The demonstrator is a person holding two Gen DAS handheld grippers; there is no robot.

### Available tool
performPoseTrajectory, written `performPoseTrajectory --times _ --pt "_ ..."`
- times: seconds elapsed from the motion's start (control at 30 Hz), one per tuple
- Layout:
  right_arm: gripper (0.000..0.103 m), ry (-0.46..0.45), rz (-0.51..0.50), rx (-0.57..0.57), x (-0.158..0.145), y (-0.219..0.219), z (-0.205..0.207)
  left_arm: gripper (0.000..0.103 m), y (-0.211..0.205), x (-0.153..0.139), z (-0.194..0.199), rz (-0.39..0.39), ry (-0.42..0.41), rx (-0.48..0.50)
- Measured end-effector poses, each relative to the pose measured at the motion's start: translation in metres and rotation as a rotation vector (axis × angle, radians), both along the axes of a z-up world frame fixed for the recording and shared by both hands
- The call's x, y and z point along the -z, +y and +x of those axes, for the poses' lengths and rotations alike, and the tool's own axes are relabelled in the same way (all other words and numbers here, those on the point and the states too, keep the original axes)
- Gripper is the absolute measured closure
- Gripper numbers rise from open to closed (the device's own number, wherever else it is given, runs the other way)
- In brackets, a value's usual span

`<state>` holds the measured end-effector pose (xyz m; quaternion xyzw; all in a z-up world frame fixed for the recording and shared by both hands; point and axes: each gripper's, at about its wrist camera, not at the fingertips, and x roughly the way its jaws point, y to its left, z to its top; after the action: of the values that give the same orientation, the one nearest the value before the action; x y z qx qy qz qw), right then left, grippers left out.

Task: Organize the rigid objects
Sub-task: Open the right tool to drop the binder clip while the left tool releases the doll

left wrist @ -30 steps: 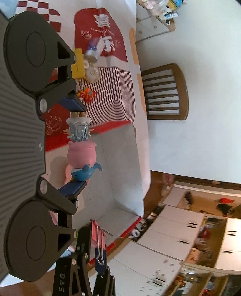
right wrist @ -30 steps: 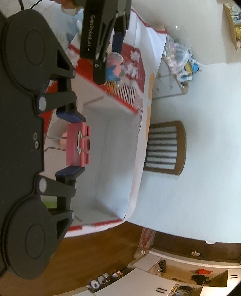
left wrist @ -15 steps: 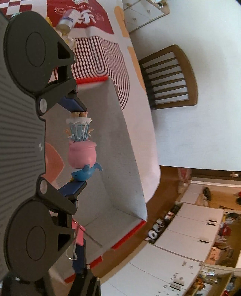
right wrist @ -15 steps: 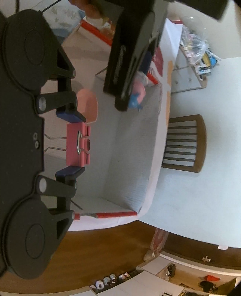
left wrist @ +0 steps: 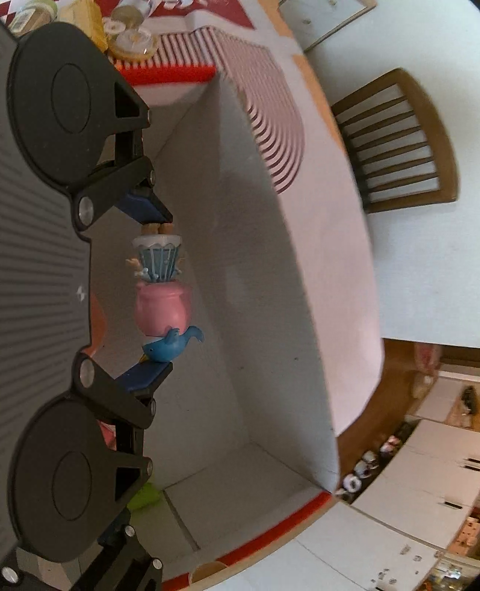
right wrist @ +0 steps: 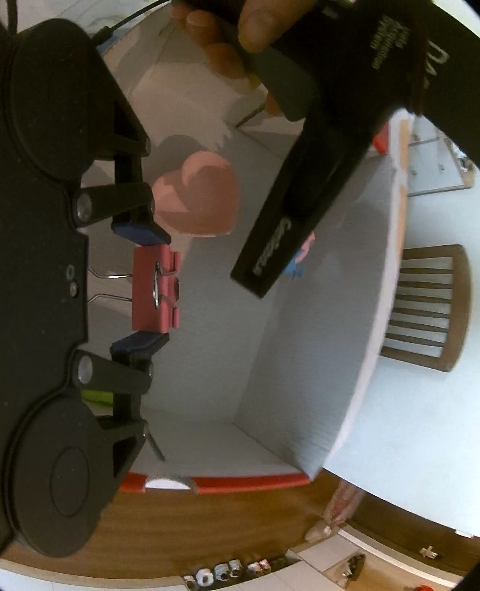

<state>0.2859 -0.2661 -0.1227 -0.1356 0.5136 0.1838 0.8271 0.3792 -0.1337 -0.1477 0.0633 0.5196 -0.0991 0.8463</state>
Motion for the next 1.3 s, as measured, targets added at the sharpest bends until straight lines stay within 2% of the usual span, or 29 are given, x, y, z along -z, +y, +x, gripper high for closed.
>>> performPoseTrajectory --times 0.2,0.43,0.6,0.8,1.1,1.3 --pt "0.055 0.049 -0.018 -0.015 0.002 0.008 0.000 0.025 -0.002 0.013 0.006 0.010 0.066 0.007" --pt "0.054 0.056 -0.015 0.005 0.003 0.012 0.004 0.024 -0.002 0.023 0.007 0.029 0.116 0.000" --pt "0.040 0.045 0.010 0.029 -0.002 0.006 0.009 0.024 -0.003 0.023 0.004 0.038 0.119 -0.006" --pt "0.038 0.016 0.040 0.046 -0.011 -0.001 0.003 0.025 -0.001 0.013 -0.004 0.016 0.090 -0.018" --pt "0.031 -0.029 0.092 0.068 -0.035 -0.009 -0.007 0.025 0.006 -0.023 -0.025 -0.039 -0.003 -0.030" --pt "0.027 -0.062 0.117 0.067 -0.049 -0.013 -0.016 0.024 0.014 -0.046 -0.043 -0.044 -0.064 -0.040"
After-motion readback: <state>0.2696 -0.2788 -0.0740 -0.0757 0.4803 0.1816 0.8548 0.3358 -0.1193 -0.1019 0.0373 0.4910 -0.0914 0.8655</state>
